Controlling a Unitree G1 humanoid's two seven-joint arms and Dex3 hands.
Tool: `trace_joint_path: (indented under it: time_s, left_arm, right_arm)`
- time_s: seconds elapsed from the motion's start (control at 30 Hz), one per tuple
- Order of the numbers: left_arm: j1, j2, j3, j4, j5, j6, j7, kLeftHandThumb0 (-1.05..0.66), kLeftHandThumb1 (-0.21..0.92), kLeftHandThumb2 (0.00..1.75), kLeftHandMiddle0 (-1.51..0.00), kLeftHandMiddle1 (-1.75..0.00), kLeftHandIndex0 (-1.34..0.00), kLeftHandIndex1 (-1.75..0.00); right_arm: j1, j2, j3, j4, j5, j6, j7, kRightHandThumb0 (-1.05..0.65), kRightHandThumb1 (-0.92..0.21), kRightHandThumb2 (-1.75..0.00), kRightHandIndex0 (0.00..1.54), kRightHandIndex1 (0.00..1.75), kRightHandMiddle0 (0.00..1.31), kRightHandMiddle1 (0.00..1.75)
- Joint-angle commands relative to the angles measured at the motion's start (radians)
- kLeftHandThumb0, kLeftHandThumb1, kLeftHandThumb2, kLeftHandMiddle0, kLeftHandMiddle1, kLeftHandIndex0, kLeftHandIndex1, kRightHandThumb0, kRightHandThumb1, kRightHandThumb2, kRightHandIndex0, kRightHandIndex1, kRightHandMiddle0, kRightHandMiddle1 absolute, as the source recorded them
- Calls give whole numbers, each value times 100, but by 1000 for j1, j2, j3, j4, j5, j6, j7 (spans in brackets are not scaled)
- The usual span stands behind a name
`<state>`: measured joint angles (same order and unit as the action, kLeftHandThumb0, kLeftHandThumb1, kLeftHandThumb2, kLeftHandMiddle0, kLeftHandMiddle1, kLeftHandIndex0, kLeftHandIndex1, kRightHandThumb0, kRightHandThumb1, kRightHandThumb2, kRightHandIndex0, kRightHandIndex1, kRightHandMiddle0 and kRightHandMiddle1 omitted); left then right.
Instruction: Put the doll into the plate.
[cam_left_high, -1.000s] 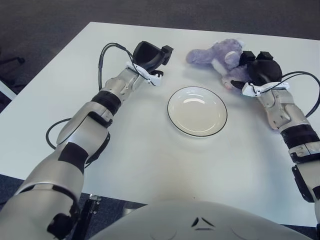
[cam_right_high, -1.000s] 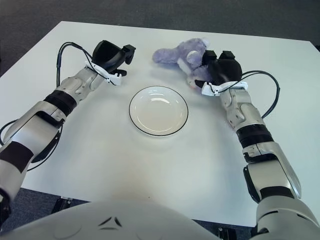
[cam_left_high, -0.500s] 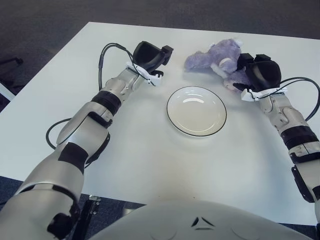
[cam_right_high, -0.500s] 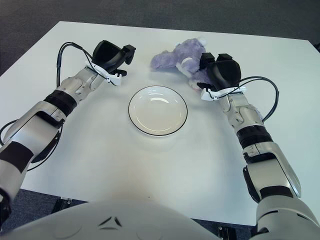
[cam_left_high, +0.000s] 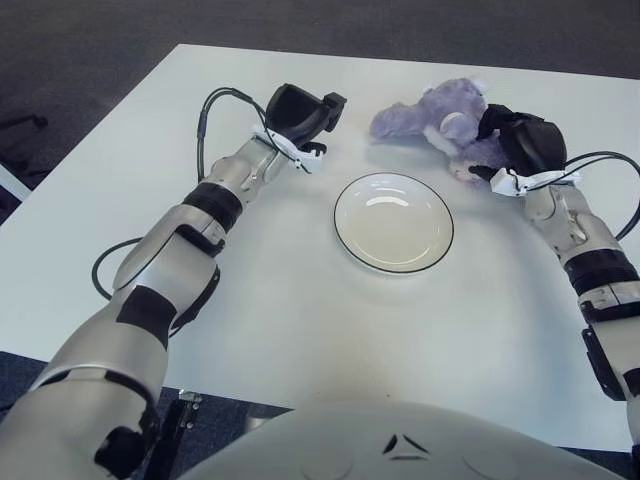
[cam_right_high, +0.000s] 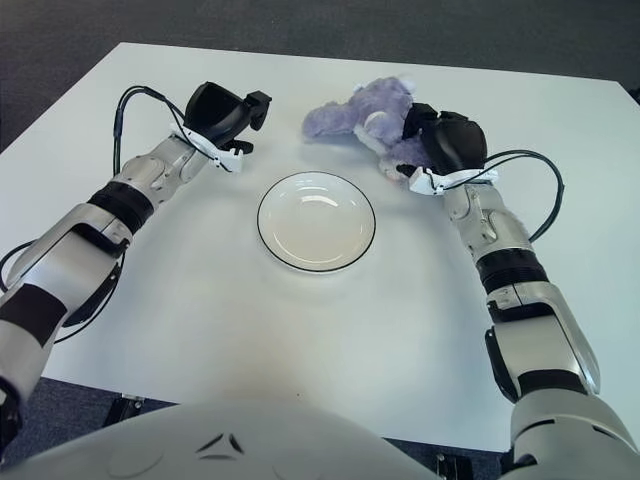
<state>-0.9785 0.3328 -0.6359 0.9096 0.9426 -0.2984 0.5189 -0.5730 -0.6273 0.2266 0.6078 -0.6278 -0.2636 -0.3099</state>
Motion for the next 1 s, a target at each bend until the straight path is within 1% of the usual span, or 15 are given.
trace_joint_path:
  time_s: [0.0,0.13,0.23,0.27,0.33,0.4,0.47,0.5,0.6,0.7,0.83,0.97]
  left_arm:
    - [6,8,-1,3,2,2,-3,-53,22,144,-138,-175,-70,-175]
    - [7,9,-5,0,11,9,0,-53,22,144,-138,-175,-70,-175]
    - [8,10,-4,-1,15,12,-1,-53,22,144,-137,-175,-70,-175]
    - [8,11,-5,0,18,13,4,-53,22,144,-137,-175,-70,-175]
    - [8,12,-7,0,22,14,9,-52,23,142,-135,-175,-69,-175]
    - [9,13,-9,1,29,15,27,-51,25,140,-134,-175,-67,-175]
    - [11,13,-10,3,33,15,43,-51,25,140,-133,-175,-67,-175]
    - [11,12,-11,4,33,15,48,-51,25,140,-133,-175,-67,-175]
    - [13,12,-10,8,31,12,56,-51,26,139,-132,-175,-66,-175]
    - [15,11,-8,15,28,8,71,-50,27,137,-132,-175,-65,-175]
    - [17,11,-7,22,23,5,83,-50,28,136,-131,-175,-64,-175]
    - [19,14,-10,29,26,7,103,-50,27,137,-131,-175,-65,-175]
  right_arm:
    - [27,19,-19,-27,40,45,68,0,1,-164,89,161,63,175]
    - [31,24,-42,-84,73,110,150,0,1,-165,89,163,63,175]
    - [34,34,-71,-153,126,207,257,0,1,-166,90,163,63,175]
    - [35,47,-94,-193,179,270,325,0,1,-166,90,162,63,175]
    - [39,61,-121,-243,236,346,400,0,2,-166,90,163,63,175]
    - [42,74,-158,-345,316,491,502,0,2,-167,91,163,63,175]
    - [42,91,-195,-420,391,613,575,0,2,-166,90,164,63,175]
    - [41,99,-210,-440,419,652,595,0,1,-166,90,164,63,175]
    - [34,120,-247,-453,489,720,634,0,1,-165,89,164,62,175]
    - [-1,131,-289,-451,583,810,700,0,0,-165,89,164,62,175]
    - [-47,122,-316,-450,660,919,761,0,0,-165,88,164,62,175]
    - [-110,103,-334,-456,719,1072,799,0,0,-164,89,163,62,175]
